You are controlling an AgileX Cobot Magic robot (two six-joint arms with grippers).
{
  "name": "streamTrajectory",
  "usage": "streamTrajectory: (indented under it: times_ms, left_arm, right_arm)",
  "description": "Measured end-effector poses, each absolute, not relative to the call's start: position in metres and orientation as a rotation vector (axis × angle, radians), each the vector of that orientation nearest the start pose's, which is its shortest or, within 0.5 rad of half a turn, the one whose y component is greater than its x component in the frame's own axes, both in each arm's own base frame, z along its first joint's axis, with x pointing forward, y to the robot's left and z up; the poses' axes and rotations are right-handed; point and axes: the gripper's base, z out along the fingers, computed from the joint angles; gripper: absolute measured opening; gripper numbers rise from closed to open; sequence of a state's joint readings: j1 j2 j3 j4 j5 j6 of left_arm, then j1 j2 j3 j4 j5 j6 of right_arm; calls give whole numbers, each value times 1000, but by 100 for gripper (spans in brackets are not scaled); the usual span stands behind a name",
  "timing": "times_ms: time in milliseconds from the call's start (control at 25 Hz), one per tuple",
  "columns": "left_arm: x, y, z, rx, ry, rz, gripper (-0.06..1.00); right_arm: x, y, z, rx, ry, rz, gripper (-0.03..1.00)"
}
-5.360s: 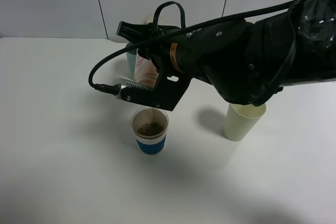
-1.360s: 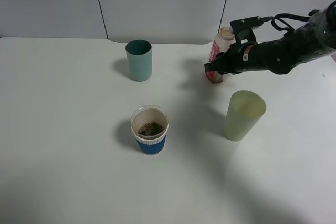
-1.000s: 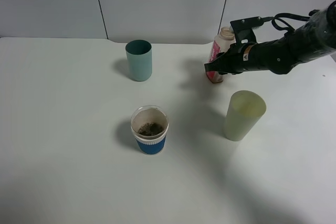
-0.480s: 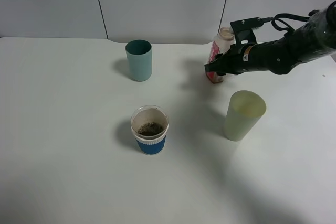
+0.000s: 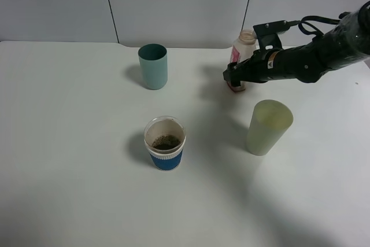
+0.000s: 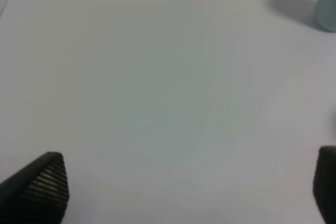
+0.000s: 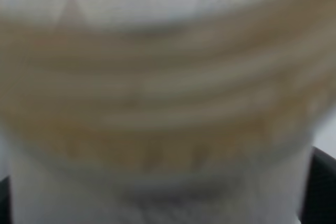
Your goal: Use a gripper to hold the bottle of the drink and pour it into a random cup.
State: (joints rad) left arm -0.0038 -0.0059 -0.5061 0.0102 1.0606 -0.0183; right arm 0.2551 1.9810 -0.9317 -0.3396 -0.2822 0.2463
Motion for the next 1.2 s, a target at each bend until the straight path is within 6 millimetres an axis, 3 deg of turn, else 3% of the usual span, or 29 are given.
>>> streamTrajectory:
  times_ms: [240, 680, 960, 1200]
  left_arm:
    - [-7, 1, 279, -15, 2032, -2, 93]
    - [-7, 1, 279, -15, 2032, -2, 93]
    - [-7, 1, 279, -15, 2032, -2, 93]
    - [-7, 1, 279, -15, 2032, -2, 93]
  right_arm:
    - [364, 103, 134, -422, 2195, 191, 85]
    - [344, 92, 223, -342, 2072, 156, 85]
    - [315, 72, 291, -297, 1943, 105, 85]
    - [279, 39, 338, -222, 1888, 7, 85]
